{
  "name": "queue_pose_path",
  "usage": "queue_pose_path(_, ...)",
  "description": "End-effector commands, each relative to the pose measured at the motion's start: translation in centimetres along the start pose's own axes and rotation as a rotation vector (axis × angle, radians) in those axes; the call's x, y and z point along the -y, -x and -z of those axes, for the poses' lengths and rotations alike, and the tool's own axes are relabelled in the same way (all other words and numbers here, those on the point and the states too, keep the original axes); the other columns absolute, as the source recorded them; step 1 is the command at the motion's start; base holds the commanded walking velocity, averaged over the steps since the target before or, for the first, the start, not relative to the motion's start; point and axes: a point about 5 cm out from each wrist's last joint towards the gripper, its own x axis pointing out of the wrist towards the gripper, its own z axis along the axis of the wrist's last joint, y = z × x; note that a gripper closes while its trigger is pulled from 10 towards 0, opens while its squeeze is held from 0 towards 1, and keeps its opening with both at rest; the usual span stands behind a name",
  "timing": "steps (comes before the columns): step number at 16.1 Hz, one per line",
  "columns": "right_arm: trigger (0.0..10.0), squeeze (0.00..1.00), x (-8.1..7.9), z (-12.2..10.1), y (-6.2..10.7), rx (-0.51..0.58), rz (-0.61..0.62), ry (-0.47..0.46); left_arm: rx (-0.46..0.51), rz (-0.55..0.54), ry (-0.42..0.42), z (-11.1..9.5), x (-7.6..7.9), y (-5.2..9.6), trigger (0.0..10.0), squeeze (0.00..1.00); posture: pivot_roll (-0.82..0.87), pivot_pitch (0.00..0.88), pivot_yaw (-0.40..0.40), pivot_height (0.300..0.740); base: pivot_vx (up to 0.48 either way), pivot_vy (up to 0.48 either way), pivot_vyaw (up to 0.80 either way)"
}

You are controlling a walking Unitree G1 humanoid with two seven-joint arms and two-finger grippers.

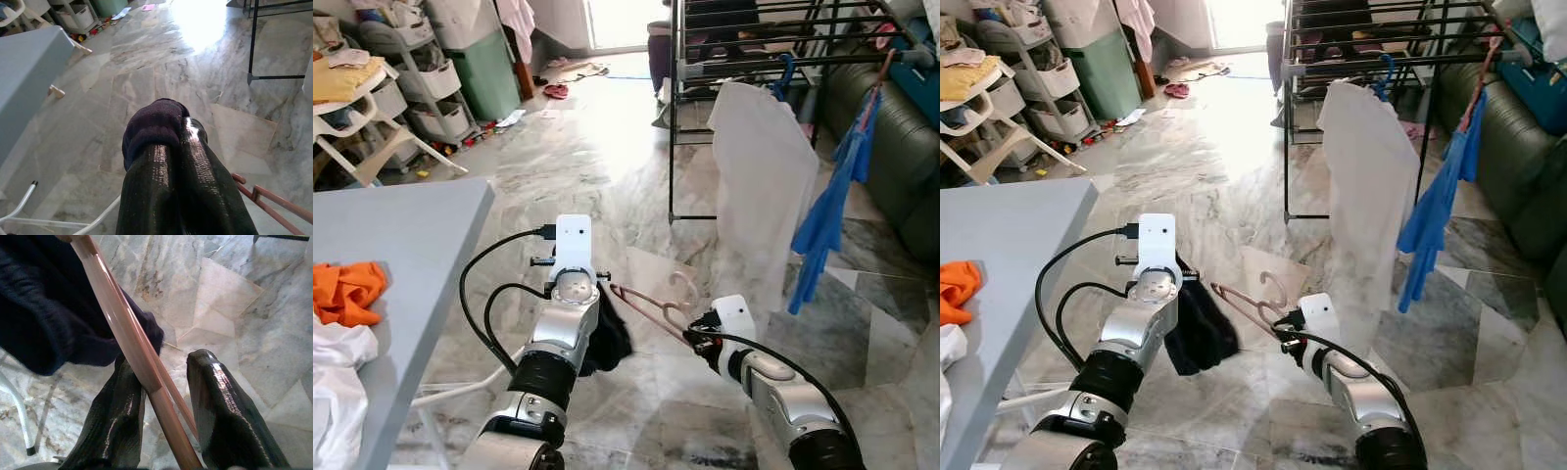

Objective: Hang hanger

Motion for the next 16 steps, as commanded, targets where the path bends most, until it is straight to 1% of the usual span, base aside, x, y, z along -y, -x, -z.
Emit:
queue_pose_path(1, 10.0, 0.0, 0.5, -0.4, 0.2, 0.032, 0.005, -0.014, 0.028, -0.021, -0.002, -0.8, -0.4, 0.0, 10.0, 0.0, -0.05, 0.0, 0.14, 0.74, 0.0, 0.0, 0.0)
queue_pose_path(3, 10.0, 0.0, 1.2, 0.6, 1.2, -0.012, -0.031, 0.018, 0.026, -0.034, -0.009, -0.6, -0.8, -0.2, 10.0, 0.0, -0.05, 0.0, 0.144, 0.74, 0.0, 0.0, 0.0)
queue_pose_path(4, 10.0, 0.0, 1.5, 1.3, 2.0, -0.055, -0.069, 0.061, 0.025, -0.038, -0.012, -0.6, -1.0, -0.3, 10.0, 0.0, -0.06, 0.0, 0.149, 0.74, 0.0, 0.0, 0.0)
queue_pose_path(5, 10.0, 0.0, 1.6, 2.2, 3.1, -0.104, -0.142, 0.117, 0.038, -0.046, -0.031, -0.6, -1.3, -0.5, 10.0, 0.0, -0.07, 0.0, 0.156, 0.74, 0.0, 0.0, 0.0)
queue_pose_path(6, 10.0, 0.0, 1.3, 2.5, 4.0, -0.126, -0.213, 0.138, 0.037, -0.048, -0.037, -0.6, -1.5, -0.7, 10.0, 0.0, -0.08, 0.0, 0.159, 0.74, 0.0, 0.0, 0.0)
queue_pose_path(8, 10.0, 0.0, 0.4, 2.3, 4.6, -0.118, -0.292, 0.127, 0.038, -0.052, -0.043, -0.7, -1.6, -0.8, 10.0, 0.0, -0.09, 0.0, 0.161, 0.74, 0.0, 0.0, 0.0)
queue_pose_path(9, 10.0, 0.0, 0.0, 2.1, 4.5, -0.107, -0.304, 0.119, 0.038, -0.053, -0.043, -0.7, -1.5, -0.9, 10.0, 0.0, -0.09, 0.0, 0.163, 0.74, 0.0, 0.0, 0.0)
queue_pose_path(12, 10.0, 0.0, -1.3, 0.6, 3.2, -0.019, -0.276, 0.085, 0.041, -0.051, -0.036, -1.2, -1.0, -0.6, 10.0, 0.0, -0.08, 0.0, 0.163, 0.74, 0.0, 0.0, 0.0)
queue_pose_path(13, 10.0, 0.0, -1.8, 0.2, 3.0, -0.002, -0.283, 0.058, 0.041, -0.05, -0.033, -1.2, -1.0, -0.5, 10.0, 0.0, -0.08, 0.0, 0.163, 0.74, 0.0, 0.0, 0.0)
queue_pose_path(14, 10.0, 0.0, -2.6, 0.0, 2.7, -0.007, -0.308, 0.057, 0.041, -0.056, -0.035, -1.1, -1.0, -0.5, 10.0, 0.0, -0.08, 0.0, 0.163, 0.74, 0.0, 0.0, 0.0)
queue_pose_path(16, 10.0, 0.0, -3.4, -0.1, 2.4, -0.011, -0.33, 0.067, 0.04, -0.06, -0.035, -1.0, -1.1, -0.4, 10.0, 0.0, -0.07, 0.0, 0.161, 0.74, 0.0, 0.0, 0.0)
